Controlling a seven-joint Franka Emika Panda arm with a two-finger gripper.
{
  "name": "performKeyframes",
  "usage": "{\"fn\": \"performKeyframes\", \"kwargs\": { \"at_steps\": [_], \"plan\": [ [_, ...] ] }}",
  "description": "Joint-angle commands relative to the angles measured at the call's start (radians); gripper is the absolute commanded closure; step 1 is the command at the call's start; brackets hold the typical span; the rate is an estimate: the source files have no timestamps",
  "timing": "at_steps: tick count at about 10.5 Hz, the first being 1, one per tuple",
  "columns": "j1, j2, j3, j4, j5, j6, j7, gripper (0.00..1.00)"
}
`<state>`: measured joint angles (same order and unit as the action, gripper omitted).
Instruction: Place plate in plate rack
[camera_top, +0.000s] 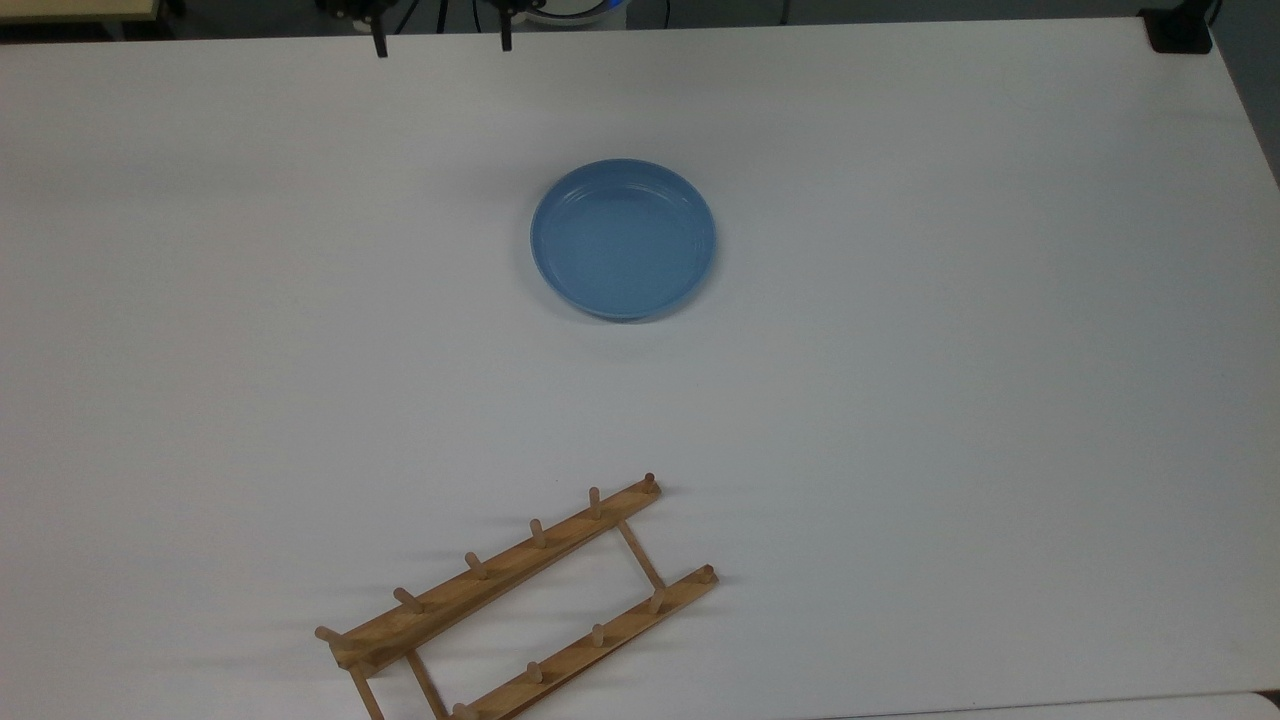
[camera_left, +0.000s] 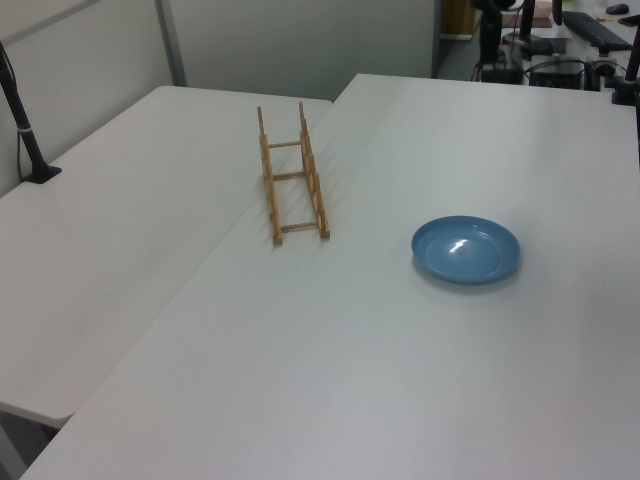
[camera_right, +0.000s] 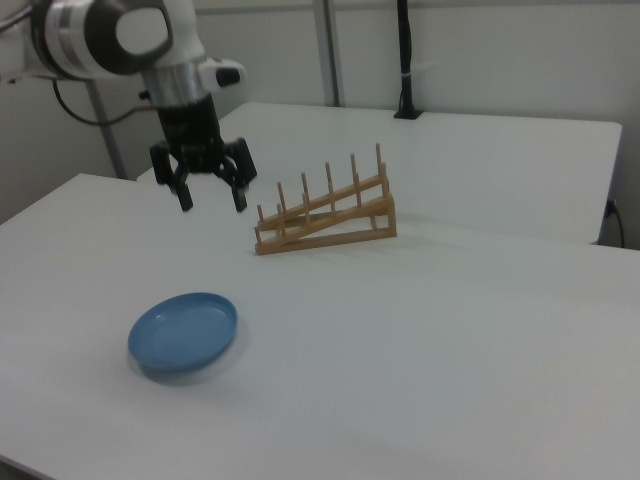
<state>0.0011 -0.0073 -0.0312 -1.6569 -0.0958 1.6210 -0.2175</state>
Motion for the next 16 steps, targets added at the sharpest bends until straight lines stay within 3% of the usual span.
{"fn": "performKeyframes", "kwargs": {
  "at_steps": [1, 2, 5, 11, 14, 15, 16],
  "plan": [
    [0.0, 0.0, -0.004, -0.148, -0.004, 0.049, -0.109, 0.0],
    [-0.006, 0.007, -0.003, -0.197, 0.014, 0.087, -0.106, 0.05],
    [-0.015, 0.029, -0.004, -0.367, 0.131, 0.311, -0.028, 0.0],
    [-0.009, 0.182, -0.004, -0.386, 0.188, 0.43, 0.019, 0.04],
    [0.011, 0.227, 0.005, -0.385, 0.189, 0.51, 0.162, 0.16],
    [0.017, 0.23, 0.005, -0.383, 0.191, 0.514, 0.176, 0.26],
    [0.019, 0.233, 0.005, -0.382, 0.202, 0.514, 0.197, 0.45]
  ]
}}
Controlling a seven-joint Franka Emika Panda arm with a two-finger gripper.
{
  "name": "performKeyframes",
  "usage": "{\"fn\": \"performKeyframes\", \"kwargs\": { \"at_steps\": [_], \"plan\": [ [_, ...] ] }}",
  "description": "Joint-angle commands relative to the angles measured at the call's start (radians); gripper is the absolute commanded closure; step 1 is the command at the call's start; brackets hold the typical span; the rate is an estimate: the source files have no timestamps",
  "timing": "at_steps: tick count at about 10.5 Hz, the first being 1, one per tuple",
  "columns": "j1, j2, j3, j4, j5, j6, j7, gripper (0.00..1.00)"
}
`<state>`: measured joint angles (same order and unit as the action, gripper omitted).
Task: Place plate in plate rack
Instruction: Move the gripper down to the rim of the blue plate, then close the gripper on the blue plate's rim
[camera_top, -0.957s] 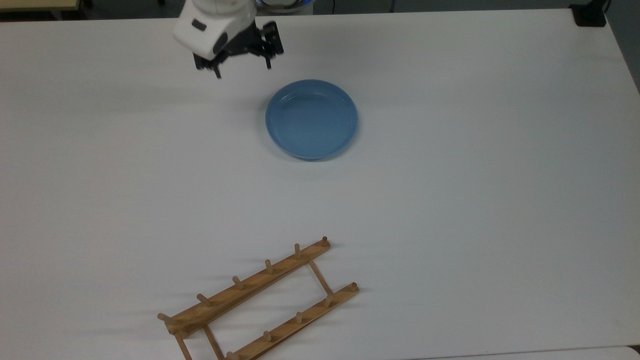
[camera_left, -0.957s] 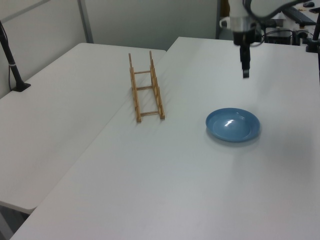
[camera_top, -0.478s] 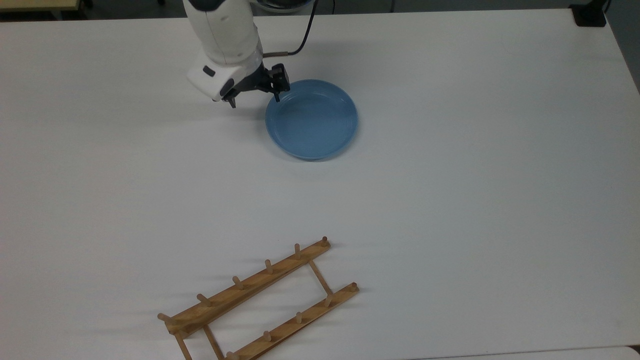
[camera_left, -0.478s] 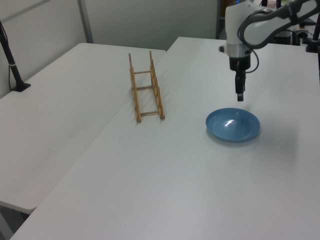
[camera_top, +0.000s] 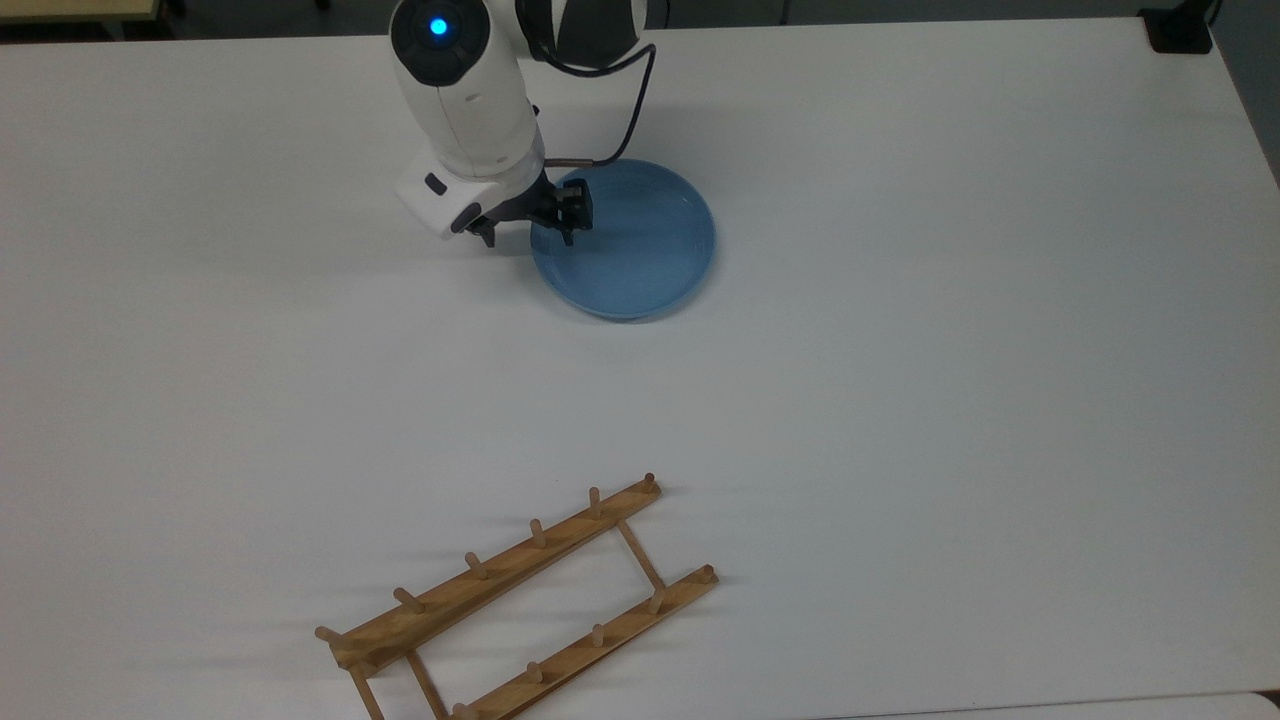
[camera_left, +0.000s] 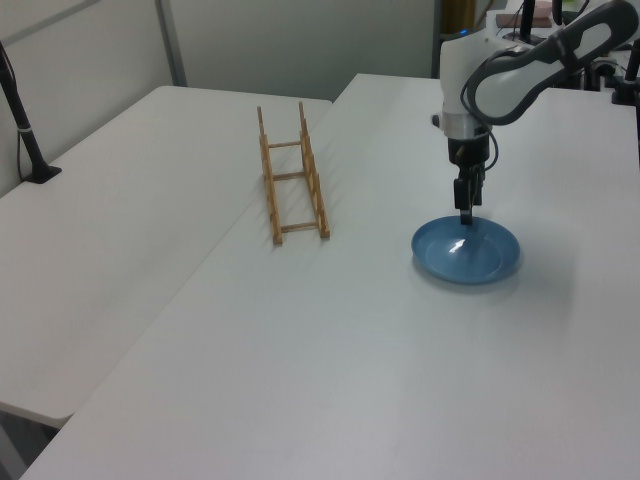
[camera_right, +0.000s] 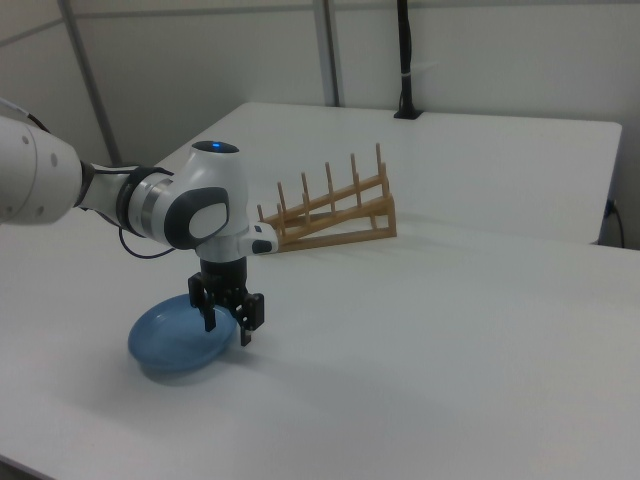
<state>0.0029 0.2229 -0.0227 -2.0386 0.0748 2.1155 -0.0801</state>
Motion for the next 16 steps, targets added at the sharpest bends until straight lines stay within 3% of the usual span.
{"fn": "performKeyframes", "kwargs": {
  "at_steps": [1, 2, 3, 11, 16],
  "plan": [
    [0.02, 0.009, 0.004, 0.008, 0.04, 0.02, 0.068, 0.74],
    [0.023, 0.009, 0.013, 0.009, 0.052, 0.021, 0.072, 0.94],
    [0.023, 0.01, 0.014, 0.009, 0.054, 0.027, 0.072, 1.0],
    [0.014, 0.007, 0.014, 0.014, 0.054, 0.017, 0.008, 1.0],
    [-0.018, -0.043, 0.014, 0.083, 0.054, -0.055, -0.068, 1.0]
  ]
}}
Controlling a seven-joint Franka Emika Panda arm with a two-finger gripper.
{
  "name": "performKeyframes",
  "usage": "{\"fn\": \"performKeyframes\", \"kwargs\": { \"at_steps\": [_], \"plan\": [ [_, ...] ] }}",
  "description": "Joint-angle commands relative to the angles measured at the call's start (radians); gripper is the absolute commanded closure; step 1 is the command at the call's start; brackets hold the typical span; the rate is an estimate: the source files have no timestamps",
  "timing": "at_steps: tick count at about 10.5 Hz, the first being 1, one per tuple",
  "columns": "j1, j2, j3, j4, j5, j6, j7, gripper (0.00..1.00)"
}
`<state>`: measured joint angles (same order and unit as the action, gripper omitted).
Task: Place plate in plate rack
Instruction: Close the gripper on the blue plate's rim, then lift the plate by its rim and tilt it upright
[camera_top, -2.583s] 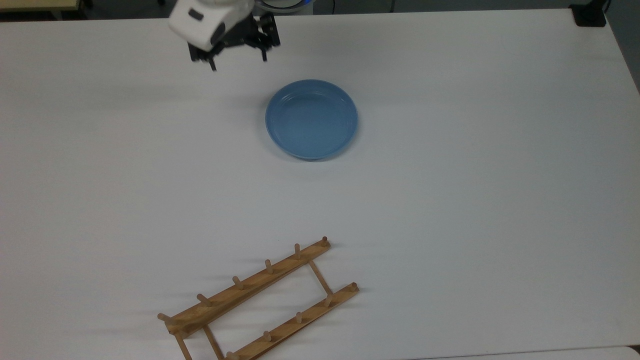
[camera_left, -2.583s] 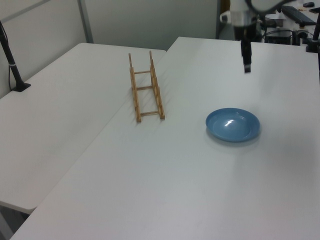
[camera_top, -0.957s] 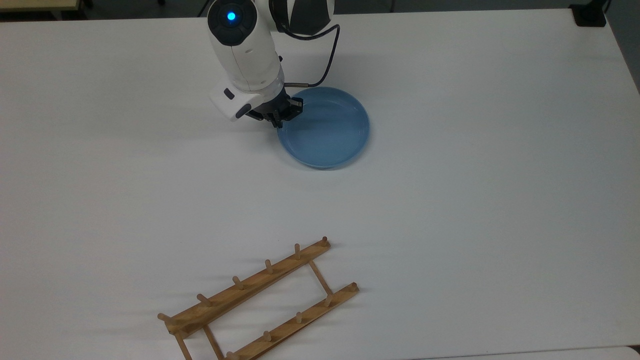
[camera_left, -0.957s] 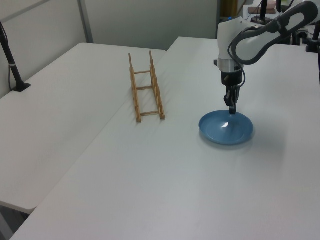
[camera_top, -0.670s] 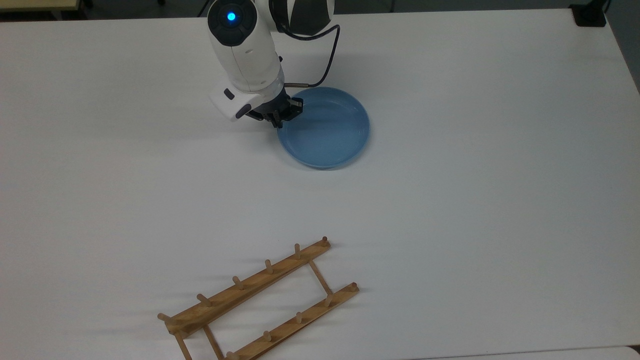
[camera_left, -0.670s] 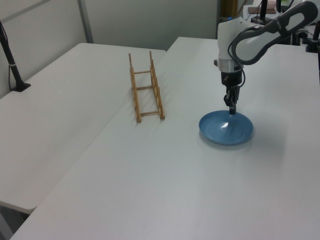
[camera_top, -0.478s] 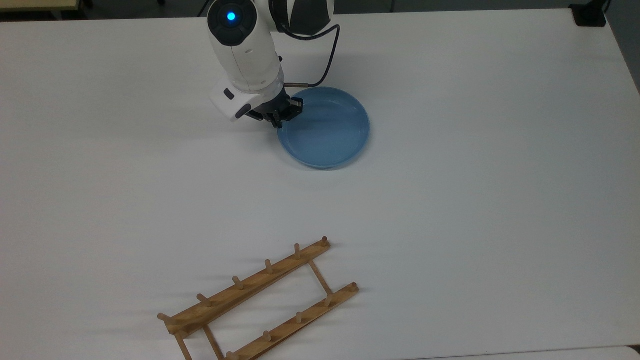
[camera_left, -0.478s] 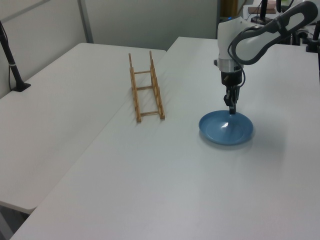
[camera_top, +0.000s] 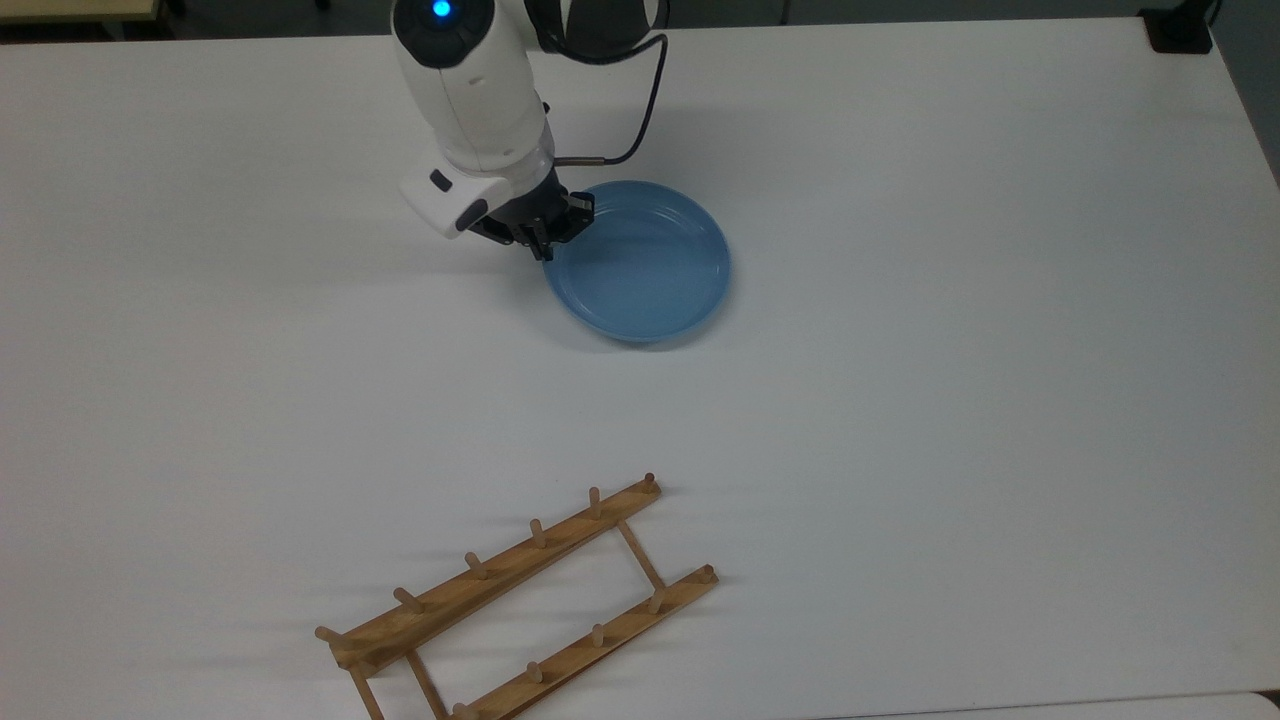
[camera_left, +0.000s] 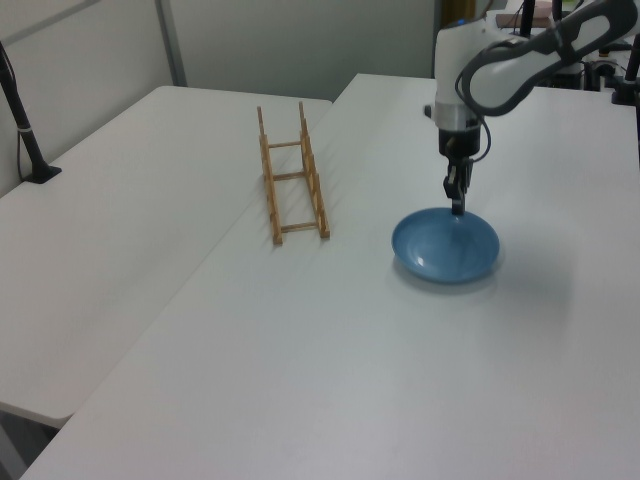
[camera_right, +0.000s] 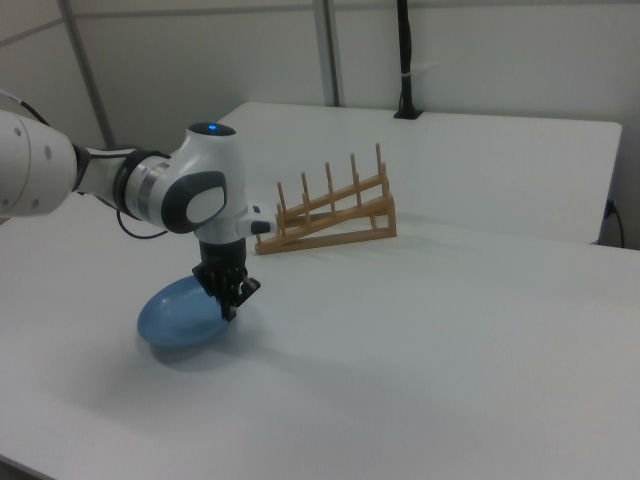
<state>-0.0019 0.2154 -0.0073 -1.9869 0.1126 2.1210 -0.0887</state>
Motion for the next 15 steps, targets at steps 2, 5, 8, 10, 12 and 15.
{"fn": "performKeyframes", "kwargs": {
  "at_steps": [2, 5, 8, 10, 12, 15],
  "plan": [
    [-0.029, -0.042, -0.002, 0.059, 0.016, -0.07, -0.068, 1.0],
    [-0.024, -0.053, -0.005, 0.201, 0.003, -0.058, -0.052, 1.0],
    [-0.021, -0.05, -0.007, 0.37, -0.159, -0.052, 0.108, 1.0],
    [0.02, -0.033, -0.005, 0.422, -0.368, 0.0, 0.327, 1.0],
    [0.072, 0.015, -0.003, 0.424, -0.691, 0.04, 0.687, 1.0],
    [0.106, 0.073, -0.003, 0.477, -0.942, 0.082, 1.086, 1.0]
  ]
}}
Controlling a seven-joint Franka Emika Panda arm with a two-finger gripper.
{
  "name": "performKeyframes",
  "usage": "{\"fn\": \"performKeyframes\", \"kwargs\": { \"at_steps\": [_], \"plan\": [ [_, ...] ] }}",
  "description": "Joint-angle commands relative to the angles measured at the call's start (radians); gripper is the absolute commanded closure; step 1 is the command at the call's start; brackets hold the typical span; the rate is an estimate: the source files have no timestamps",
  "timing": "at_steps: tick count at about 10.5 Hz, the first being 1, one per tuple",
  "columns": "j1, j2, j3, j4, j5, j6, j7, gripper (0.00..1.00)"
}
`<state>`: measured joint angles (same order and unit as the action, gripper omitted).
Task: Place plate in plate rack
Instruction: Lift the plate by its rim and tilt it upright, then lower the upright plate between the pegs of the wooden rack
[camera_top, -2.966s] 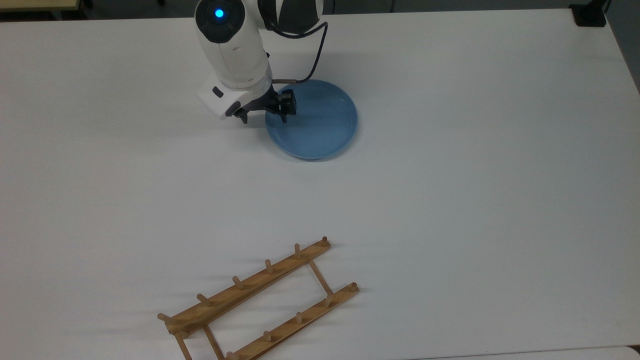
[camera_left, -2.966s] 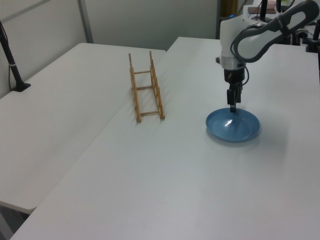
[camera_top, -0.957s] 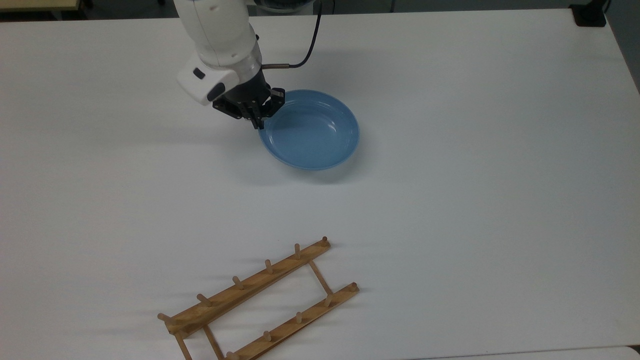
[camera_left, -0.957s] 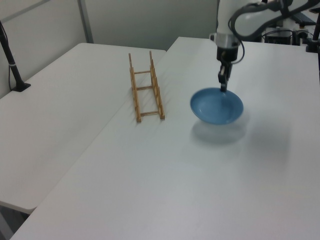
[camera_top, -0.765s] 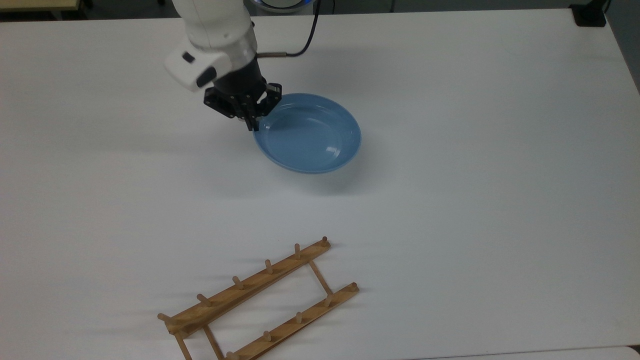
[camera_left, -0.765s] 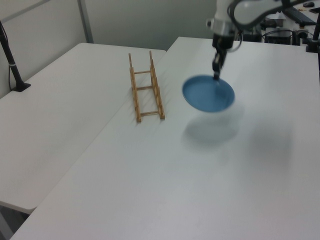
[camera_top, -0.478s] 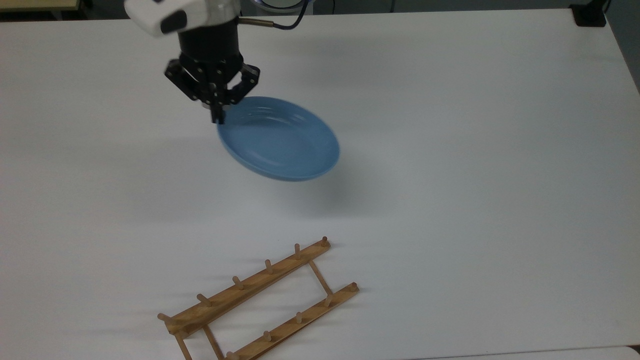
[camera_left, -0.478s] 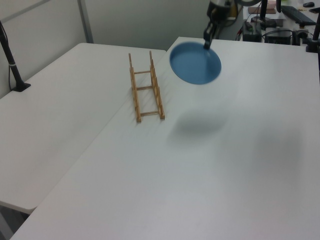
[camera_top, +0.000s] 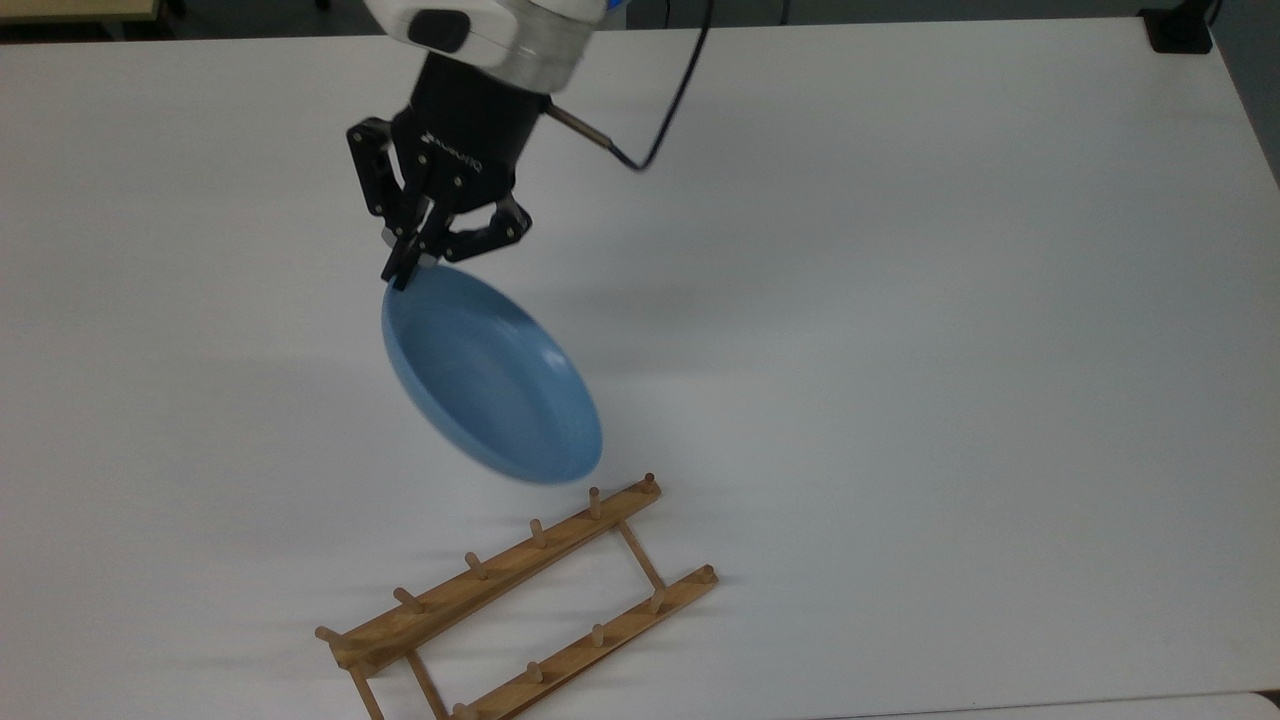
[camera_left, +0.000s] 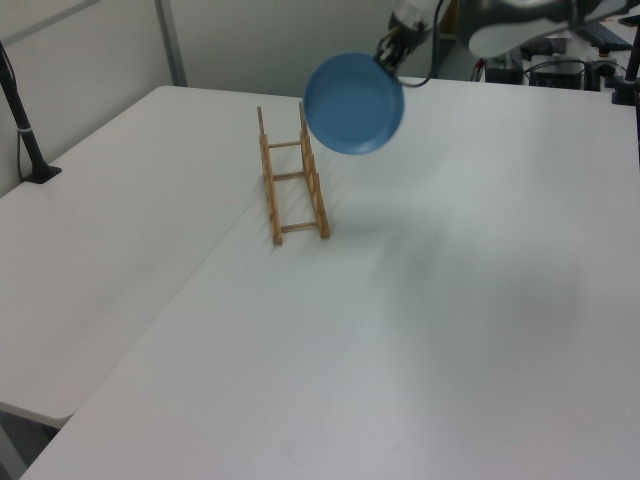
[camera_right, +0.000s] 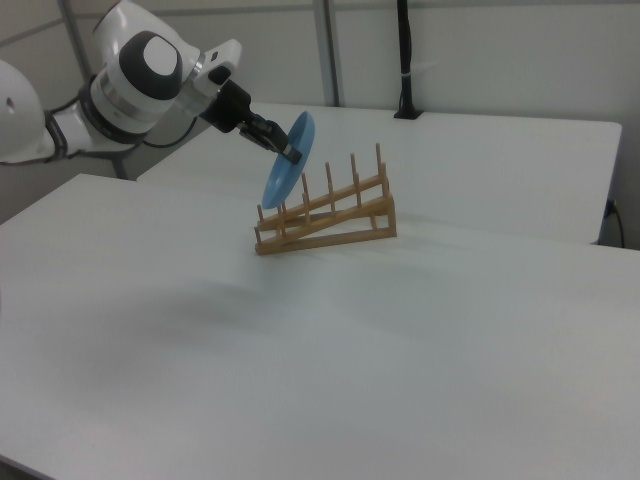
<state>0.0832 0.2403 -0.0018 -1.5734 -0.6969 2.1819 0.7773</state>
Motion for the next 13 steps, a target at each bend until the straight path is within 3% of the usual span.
{"fn": "performKeyframes", "kwargs": {
  "at_steps": [1, 3, 6, 7, 9, 13],
  "plan": [
    [0.036, 0.066, -0.009, 0.088, -0.168, 0.051, 0.297, 1.0],
    [0.067, 0.108, -0.01, 0.137, -0.277, 0.07, 0.429, 1.0],
    [0.122, 0.191, -0.009, 0.145, -0.614, 0.068, 0.696, 1.0],
    [0.13, 0.217, -0.009, 0.139, -0.692, 0.065, 0.753, 1.0],
    [0.147, 0.255, -0.009, 0.128, -0.743, 0.061, 0.789, 1.0],
    [0.173, 0.272, -0.009, 0.089, -0.757, 0.047, 0.79, 1.0]
  ]
}}
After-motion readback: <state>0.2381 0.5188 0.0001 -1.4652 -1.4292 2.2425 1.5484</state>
